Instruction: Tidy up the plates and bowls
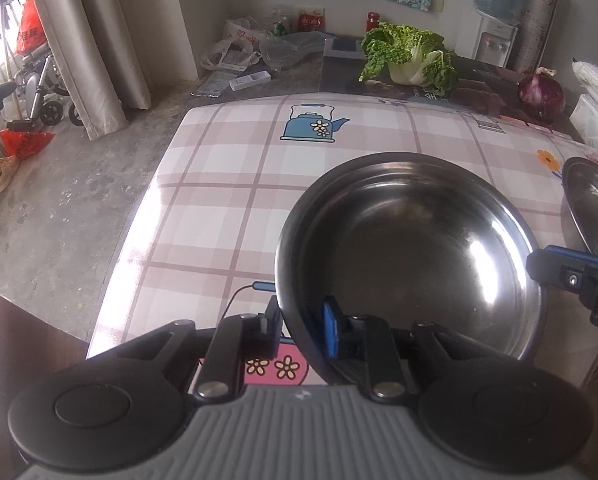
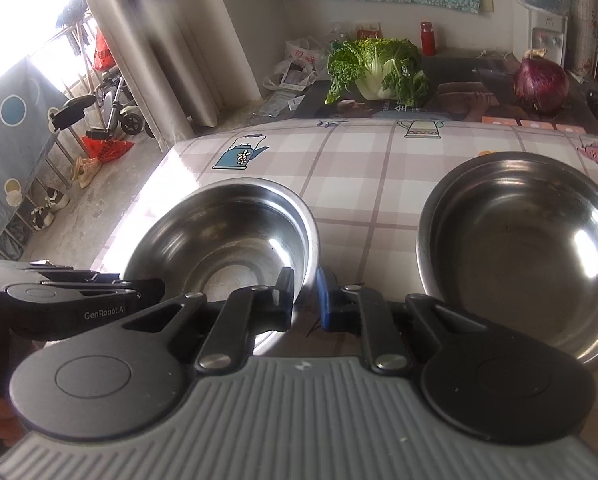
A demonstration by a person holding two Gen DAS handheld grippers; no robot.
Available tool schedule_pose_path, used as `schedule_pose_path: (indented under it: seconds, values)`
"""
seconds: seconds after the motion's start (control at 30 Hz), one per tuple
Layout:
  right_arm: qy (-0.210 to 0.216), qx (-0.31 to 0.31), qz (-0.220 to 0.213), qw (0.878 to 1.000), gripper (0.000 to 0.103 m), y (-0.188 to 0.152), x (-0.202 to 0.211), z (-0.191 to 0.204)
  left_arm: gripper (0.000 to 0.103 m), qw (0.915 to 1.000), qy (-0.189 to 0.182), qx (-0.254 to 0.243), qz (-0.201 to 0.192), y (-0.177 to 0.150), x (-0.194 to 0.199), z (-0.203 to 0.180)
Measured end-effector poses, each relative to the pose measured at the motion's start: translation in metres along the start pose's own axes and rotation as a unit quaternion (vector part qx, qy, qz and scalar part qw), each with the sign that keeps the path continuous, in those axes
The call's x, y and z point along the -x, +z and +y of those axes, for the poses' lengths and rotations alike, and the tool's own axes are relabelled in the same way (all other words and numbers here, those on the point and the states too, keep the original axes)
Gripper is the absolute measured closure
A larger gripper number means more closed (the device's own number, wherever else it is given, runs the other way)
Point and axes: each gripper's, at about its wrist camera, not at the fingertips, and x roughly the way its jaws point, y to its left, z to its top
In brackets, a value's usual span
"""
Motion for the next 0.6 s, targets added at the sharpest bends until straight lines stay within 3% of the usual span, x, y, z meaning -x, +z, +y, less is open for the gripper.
schedule_pose_path:
  seconds: [0.4, 0.6]
  values:
    - [0.015, 0.018, -0.011, 1.0, 0.093, -0.001, 0.015, 0.013, 0.082, 0.9998, 0.003, -0.016, -0.009, 0.001, 0.015, -0.012]
    - [0.008, -0.007, -0.011, 1.0, 0.091, -0.002, 0.02, 0.0, 0.082, 0.9999, 0.007, -0.01, 0.0, -0.002, 0.011, -0.006]
